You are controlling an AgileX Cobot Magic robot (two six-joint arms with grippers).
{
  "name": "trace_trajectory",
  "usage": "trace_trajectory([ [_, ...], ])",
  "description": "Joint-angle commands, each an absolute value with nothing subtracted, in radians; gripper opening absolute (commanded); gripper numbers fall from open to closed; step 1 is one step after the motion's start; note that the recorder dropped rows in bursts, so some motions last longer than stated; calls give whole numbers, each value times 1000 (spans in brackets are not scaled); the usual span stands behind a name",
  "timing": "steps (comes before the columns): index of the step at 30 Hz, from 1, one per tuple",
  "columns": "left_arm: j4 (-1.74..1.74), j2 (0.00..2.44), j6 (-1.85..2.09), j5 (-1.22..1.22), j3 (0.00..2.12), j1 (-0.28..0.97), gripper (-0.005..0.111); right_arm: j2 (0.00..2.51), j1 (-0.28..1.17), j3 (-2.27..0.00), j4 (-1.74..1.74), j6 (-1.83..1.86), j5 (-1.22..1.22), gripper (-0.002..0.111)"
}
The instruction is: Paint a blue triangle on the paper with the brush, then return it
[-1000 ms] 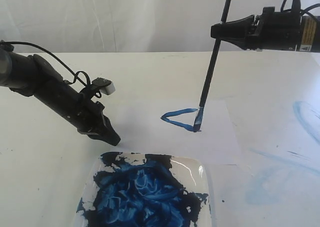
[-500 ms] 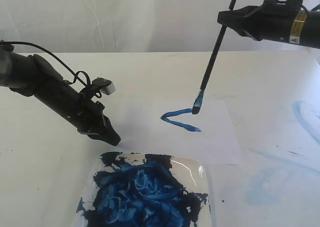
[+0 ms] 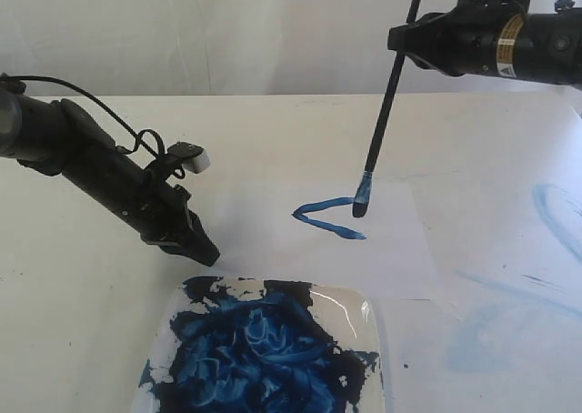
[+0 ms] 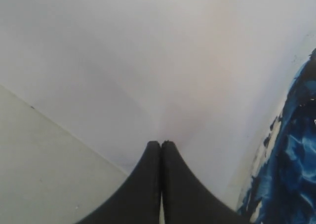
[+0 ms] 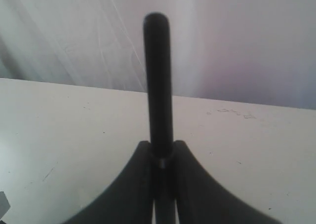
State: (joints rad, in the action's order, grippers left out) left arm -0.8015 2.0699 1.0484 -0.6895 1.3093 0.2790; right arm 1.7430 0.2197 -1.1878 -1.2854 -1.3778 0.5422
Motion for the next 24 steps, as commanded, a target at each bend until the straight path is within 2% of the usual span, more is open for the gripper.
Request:
trace_trajectory([
  [1, -812, 2067, 1043, -714, 1303, 283, 0, 1735, 220, -1184, -1282, -1390, 533, 0],
  [10, -812, 2067, 1043, -714, 1303, 283, 0, 1737, 220, -1184, -1027, -1093, 519, 0],
  [16, -812, 2067, 1043, -714, 1303, 283, 0, 1739, 220, -1184, -979, -1065, 517, 0],
  [24, -812, 2067, 1043, -716, 1303, 283, 0, 1743, 220, -1184, -1309, -1385, 519, 0],
])
